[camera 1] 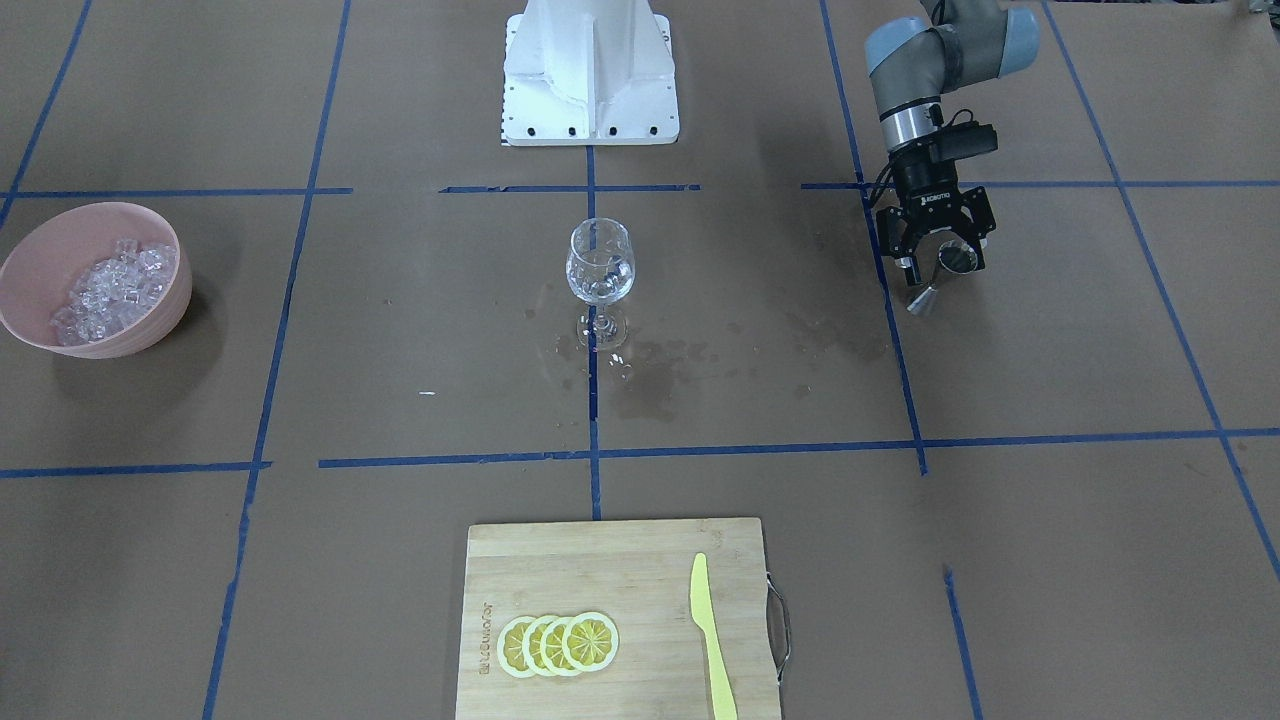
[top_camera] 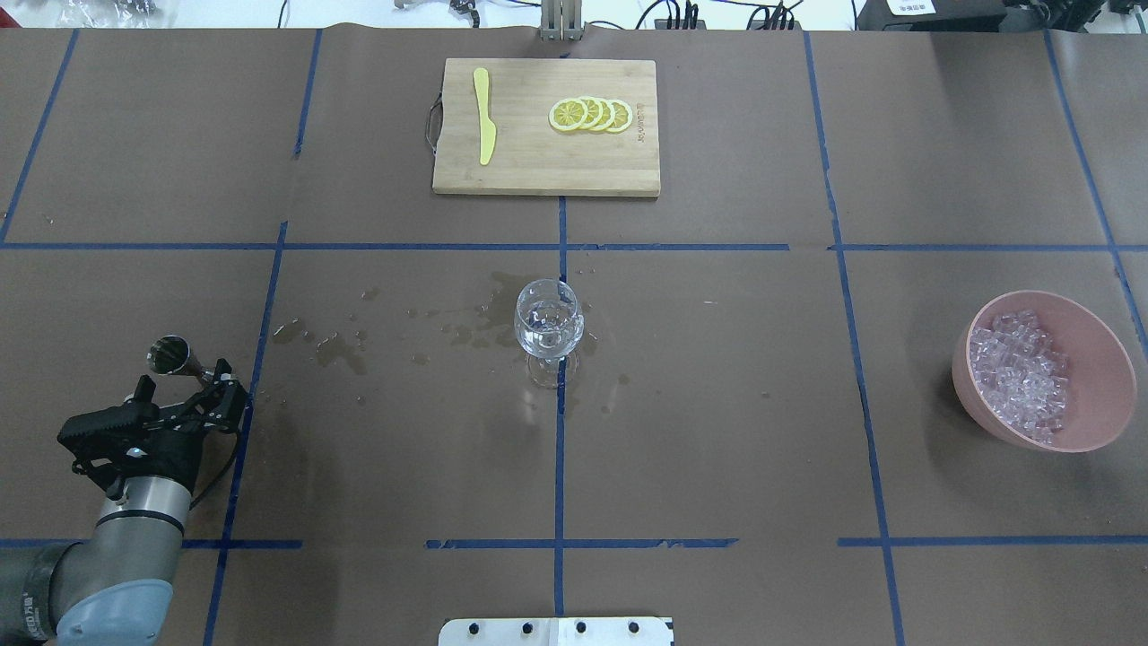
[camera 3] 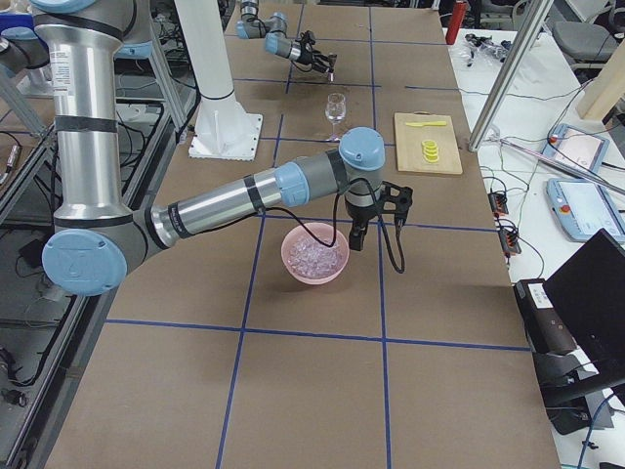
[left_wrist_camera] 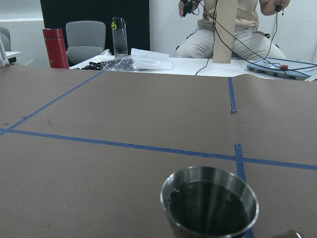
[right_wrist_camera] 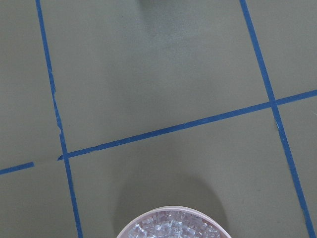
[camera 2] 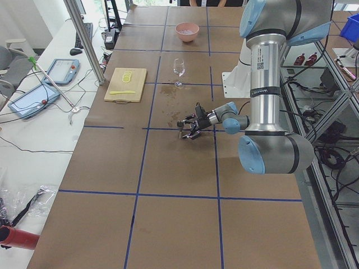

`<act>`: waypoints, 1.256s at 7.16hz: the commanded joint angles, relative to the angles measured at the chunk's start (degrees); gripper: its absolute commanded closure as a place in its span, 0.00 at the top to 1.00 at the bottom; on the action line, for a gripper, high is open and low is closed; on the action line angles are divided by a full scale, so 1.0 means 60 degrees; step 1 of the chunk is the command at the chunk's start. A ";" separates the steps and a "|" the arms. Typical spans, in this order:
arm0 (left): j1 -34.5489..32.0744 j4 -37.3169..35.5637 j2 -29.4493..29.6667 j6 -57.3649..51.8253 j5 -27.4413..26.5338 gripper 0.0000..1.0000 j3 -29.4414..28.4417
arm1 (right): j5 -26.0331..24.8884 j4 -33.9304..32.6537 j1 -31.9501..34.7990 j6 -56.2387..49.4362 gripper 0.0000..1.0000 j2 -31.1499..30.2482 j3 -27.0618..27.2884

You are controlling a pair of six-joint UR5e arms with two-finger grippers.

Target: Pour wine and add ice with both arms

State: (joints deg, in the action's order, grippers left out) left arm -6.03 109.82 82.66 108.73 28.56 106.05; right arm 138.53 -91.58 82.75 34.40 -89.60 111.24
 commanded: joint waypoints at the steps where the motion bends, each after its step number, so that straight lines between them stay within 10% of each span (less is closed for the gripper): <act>1: 0.0096 -0.0037 0.0271 0.0101 -0.0918 0.97 -0.0286 | 0.0027 0.0000 -0.0007 0.0023 1.00 -0.0008 0.0006; 9: 0.0156 -0.0037 0.0315 0.0101 -0.1201 0.67 -0.0726 | -0.0046 0.0044 -0.0125 0.0023 1.00 -0.0199 0.0079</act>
State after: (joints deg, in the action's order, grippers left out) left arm -5.13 109.53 84.55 109.34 21.36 101.78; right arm 138.25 -91.32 82.03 34.54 -90.75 111.71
